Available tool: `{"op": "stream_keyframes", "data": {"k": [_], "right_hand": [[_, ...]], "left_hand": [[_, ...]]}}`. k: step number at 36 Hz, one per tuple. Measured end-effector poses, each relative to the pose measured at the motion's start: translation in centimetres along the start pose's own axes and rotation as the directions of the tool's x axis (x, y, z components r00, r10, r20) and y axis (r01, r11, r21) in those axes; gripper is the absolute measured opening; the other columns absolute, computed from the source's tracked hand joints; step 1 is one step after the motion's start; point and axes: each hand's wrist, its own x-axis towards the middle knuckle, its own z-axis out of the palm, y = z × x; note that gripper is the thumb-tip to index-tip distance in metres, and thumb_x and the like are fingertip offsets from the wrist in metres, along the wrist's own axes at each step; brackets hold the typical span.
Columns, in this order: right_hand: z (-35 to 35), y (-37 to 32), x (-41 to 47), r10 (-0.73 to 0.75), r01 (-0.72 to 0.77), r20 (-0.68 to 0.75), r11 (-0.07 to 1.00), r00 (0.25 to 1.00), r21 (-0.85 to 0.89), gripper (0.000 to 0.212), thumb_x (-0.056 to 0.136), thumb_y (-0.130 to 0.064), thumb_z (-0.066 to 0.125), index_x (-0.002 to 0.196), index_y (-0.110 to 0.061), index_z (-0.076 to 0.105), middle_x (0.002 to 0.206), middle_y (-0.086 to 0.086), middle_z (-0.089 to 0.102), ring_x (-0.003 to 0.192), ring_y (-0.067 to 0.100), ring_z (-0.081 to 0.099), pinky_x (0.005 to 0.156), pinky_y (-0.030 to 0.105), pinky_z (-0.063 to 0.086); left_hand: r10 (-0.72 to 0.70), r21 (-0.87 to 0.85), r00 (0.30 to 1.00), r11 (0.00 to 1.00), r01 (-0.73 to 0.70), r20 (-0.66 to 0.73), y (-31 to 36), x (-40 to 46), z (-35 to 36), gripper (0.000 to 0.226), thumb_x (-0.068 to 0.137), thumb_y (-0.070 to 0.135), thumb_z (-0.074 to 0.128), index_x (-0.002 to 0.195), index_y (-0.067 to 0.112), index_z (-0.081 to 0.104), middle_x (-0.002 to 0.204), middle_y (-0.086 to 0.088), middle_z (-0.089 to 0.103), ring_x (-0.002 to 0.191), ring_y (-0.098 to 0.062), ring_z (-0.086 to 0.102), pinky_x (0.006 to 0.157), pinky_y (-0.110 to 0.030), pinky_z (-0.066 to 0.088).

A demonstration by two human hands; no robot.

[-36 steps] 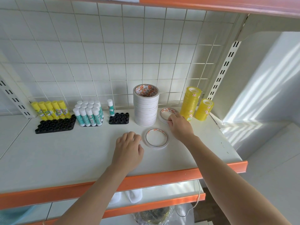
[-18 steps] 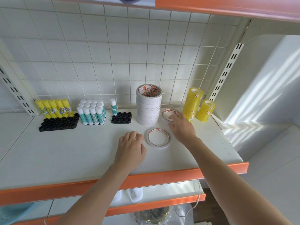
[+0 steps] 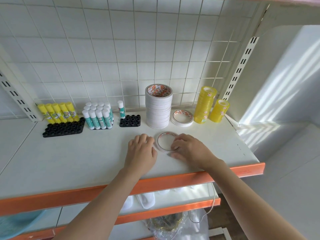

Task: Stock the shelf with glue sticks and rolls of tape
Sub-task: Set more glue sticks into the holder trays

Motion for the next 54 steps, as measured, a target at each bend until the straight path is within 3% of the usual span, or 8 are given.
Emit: {"op": "stream_keyframes", "data": {"k": [5, 9, 14, 18, 22, 29, 37, 54], "right_hand": [[0.3, 0.1, 0.1, -0.035, 0.036, -0.036, 0.999, 0.999, 0.01, 0.008, 0.085, -0.027, 0.068, 0.092, -0.022, 0.069, 0.096, -0.005, 0.06, 0.084, 0.02, 0.062, 0.067, 0.034, 0.053], [-0.1, 0.6, -0.2, -0.031, 0.019, -0.133, 0.996, 0.991, -0.091, 0.011, 0.088, -0.026, 0.062, 0.092, -0.018, 0.068, 0.094, 0.001, 0.062, 0.081, 0.027, 0.062, 0.063, 0.035, 0.052], [-0.8, 0.8, -0.4, -0.019, -0.051, -0.355, 0.981, 0.935, -0.188, 0.017, 0.087, -0.028, 0.061, 0.087, -0.013, 0.068, 0.085, 0.001, 0.062, 0.072, 0.026, 0.061, 0.054, 0.034, 0.051], [-1.4, 1.5, 0.8, 0.039, -0.145, -0.426, 0.965, 0.904, -0.22, 0.021, 0.09, -0.031, 0.057, 0.084, -0.012, 0.066, 0.083, 0.002, 0.06, 0.074, 0.026, 0.06, 0.05, 0.033, 0.047], [-1.4, 2.6, 3.2, 0.145, -0.243, -0.378, 0.943, 0.914, -0.227, 0.012, 0.082, -0.018, 0.073, 0.081, -0.008, 0.065, 0.085, 0.006, 0.061, 0.076, 0.032, 0.062, 0.047, 0.033, 0.046], [-1.0, 4.3, 5.5, 0.328, -0.385, -0.251, 0.893, 0.911, -0.231, 0.021, 0.096, -0.027, 0.056, 0.101, -0.009, 0.066, 0.11, 0.007, 0.06, 0.101, 0.03, 0.057, 0.069, 0.038, 0.048], [-1.0, 4.4, 6.1, 0.338, -0.384, -0.213, 0.894, 0.917, -0.232, 0.023, 0.097, -0.026, 0.053, 0.104, -0.007, 0.064, 0.111, 0.009, 0.058, 0.101, 0.033, 0.055, 0.073, 0.039, 0.047], [-0.8, 4.5, 6.3, 0.296, -0.344, -0.214, 0.908, 0.931, -0.238, 0.021, 0.096, -0.028, 0.057, 0.097, -0.009, 0.065, 0.109, 0.008, 0.06, 0.092, 0.033, 0.059, 0.064, 0.032, 0.039]], "left_hand": [[0.001, -0.001, 1.0, 1.0, -0.001, 0.007, -0.1, -0.1, 0.0, 0.034, 0.076, 0.028, 0.034, 0.086, 0.014, 0.063, 0.085, -0.004, 0.058, 0.081, -0.029, 0.056, 0.069, -0.041, 0.048], [0.01, -0.014, 1.0, 1.0, -0.01, 0.004, 0.1, 0.0, -0.1, 0.035, 0.076, 0.028, 0.033, 0.086, 0.013, 0.064, 0.085, -0.005, 0.058, 0.08, -0.03, 0.056, 0.069, -0.041, 0.049], [0.014, -0.003, 1.0, 1.0, -0.014, 0.003, 0.0, -0.1, 0.1, 0.035, 0.076, 0.027, 0.033, 0.086, 0.013, 0.064, 0.085, -0.005, 0.058, 0.079, -0.03, 0.056, 0.069, -0.04, 0.049], [0.008, -0.006, 1.0, 1.0, -0.008, 0.001, -0.1, 0.1, 0.3, 0.033, 0.076, 0.027, 0.034, 0.086, 0.014, 0.063, 0.086, -0.004, 0.058, 0.081, -0.029, 0.055, 0.069, -0.041, 0.048], [0.012, -0.012, 1.0, 1.0, -0.012, -0.007, -0.1, 0.0, 0.3, 0.032, 0.076, 0.027, 0.035, 0.086, 0.014, 0.062, 0.087, -0.004, 0.058, 0.081, -0.029, 0.055, 0.069, -0.041, 0.047], [0.005, -0.015, 1.0, 1.0, -0.005, -0.01, 0.0, 0.0, 0.3, 0.031, 0.075, 0.026, 0.036, 0.086, 0.015, 0.062, 0.086, -0.003, 0.057, 0.08, -0.028, 0.054, 0.069, -0.042, 0.047], [0.0, -0.008, 1.0, 1.0, 0.0, 0.019, 0.0, 0.0, 0.2, 0.033, 0.076, 0.028, 0.034, 0.087, 0.015, 0.062, 0.088, -0.004, 0.057, 0.082, -0.027, 0.054, 0.07, -0.044, 0.047], [0.002, -0.024, 1.0, 1.0, -0.003, -0.014, -0.1, -0.1, 0.3, 0.031, 0.076, 0.026, 0.035, 0.087, 0.015, 0.062, 0.088, -0.003, 0.056, 0.081, -0.027, 0.054, 0.07, -0.042, 0.047]]}}
